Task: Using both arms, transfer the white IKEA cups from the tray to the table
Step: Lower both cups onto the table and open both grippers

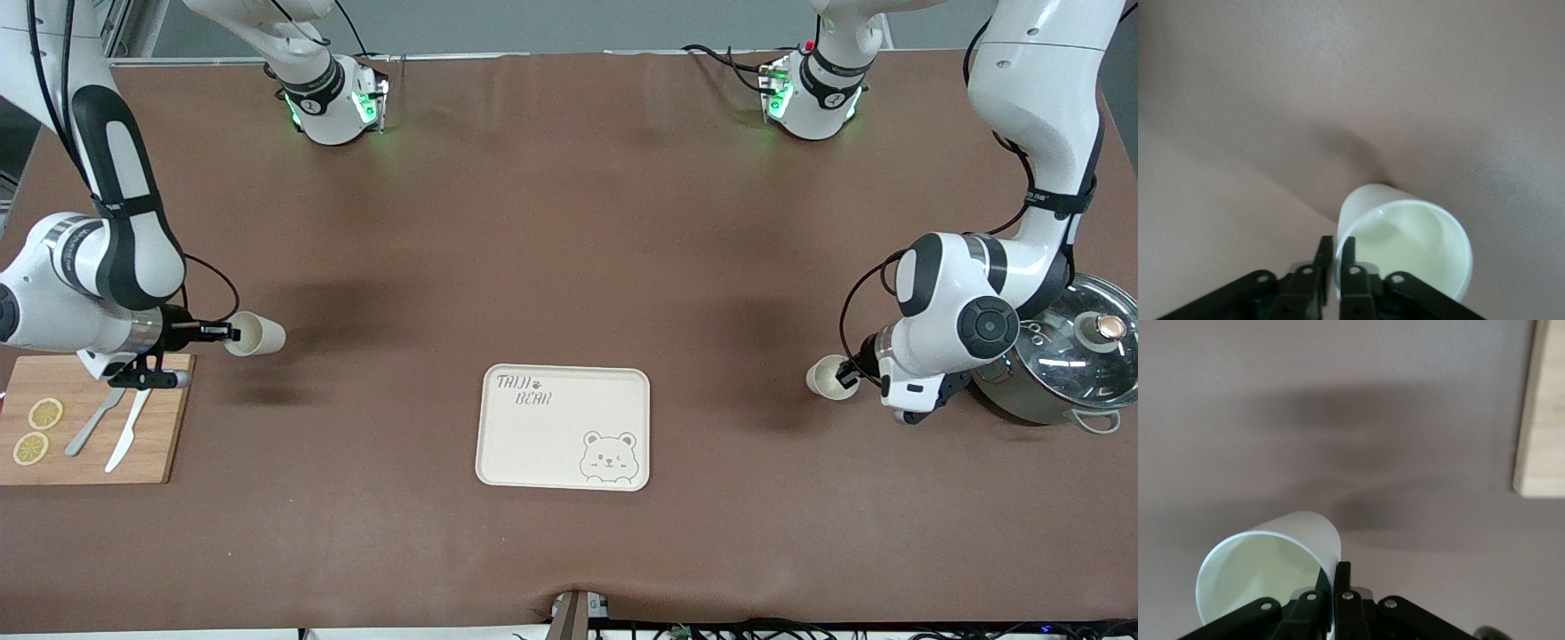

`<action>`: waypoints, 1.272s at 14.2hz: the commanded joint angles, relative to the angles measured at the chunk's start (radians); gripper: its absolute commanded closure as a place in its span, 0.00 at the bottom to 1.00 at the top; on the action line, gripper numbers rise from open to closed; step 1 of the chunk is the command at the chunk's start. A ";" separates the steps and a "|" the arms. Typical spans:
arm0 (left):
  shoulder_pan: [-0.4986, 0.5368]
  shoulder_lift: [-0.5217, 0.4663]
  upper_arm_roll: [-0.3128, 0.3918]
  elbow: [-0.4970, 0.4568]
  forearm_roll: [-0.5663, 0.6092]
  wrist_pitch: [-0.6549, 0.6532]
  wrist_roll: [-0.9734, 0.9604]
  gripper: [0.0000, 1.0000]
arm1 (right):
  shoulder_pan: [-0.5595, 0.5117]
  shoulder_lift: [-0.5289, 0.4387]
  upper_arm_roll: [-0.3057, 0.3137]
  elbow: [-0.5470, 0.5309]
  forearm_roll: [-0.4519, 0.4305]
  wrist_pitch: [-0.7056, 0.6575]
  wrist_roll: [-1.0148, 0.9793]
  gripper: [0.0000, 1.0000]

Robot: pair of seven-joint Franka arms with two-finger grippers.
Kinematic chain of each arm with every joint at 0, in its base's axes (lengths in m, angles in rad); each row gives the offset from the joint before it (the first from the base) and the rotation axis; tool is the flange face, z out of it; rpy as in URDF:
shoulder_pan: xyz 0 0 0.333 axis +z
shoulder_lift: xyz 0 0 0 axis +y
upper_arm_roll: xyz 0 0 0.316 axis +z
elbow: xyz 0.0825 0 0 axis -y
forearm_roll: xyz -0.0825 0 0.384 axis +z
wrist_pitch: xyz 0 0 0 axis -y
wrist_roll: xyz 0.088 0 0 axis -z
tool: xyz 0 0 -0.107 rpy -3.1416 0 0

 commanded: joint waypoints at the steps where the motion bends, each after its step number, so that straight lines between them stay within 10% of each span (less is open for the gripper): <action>1: 0.007 0.004 -0.008 0.001 0.013 0.023 -0.007 0.30 | -0.028 -0.052 0.018 -0.077 -0.033 0.032 -0.012 1.00; 2: 0.007 -0.002 -0.010 0.001 0.013 0.021 -0.008 0.00 | -0.031 -0.052 0.020 -0.102 -0.033 0.079 -0.015 1.00; 8: 0.006 -0.091 -0.011 0.005 0.013 -0.057 0.015 0.00 | -0.051 -0.042 0.021 -0.166 -0.032 0.188 -0.050 1.00; 10: 0.006 -0.123 -0.013 0.005 0.013 -0.077 0.035 0.00 | -0.051 -0.040 0.021 -0.170 -0.030 0.190 -0.048 0.51; 11: 0.006 -0.132 -0.013 0.011 0.013 -0.097 0.039 0.00 | -0.050 -0.040 0.021 -0.168 -0.029 0.190 -0.047 0.01; 18: 0.007 -0.234 -0.005 0.059 0.011 -0.227 0.194 0.00 | -0.051 -0.088 0.021 -0.043 -0.030 -0.021 -0.038 0.00</action>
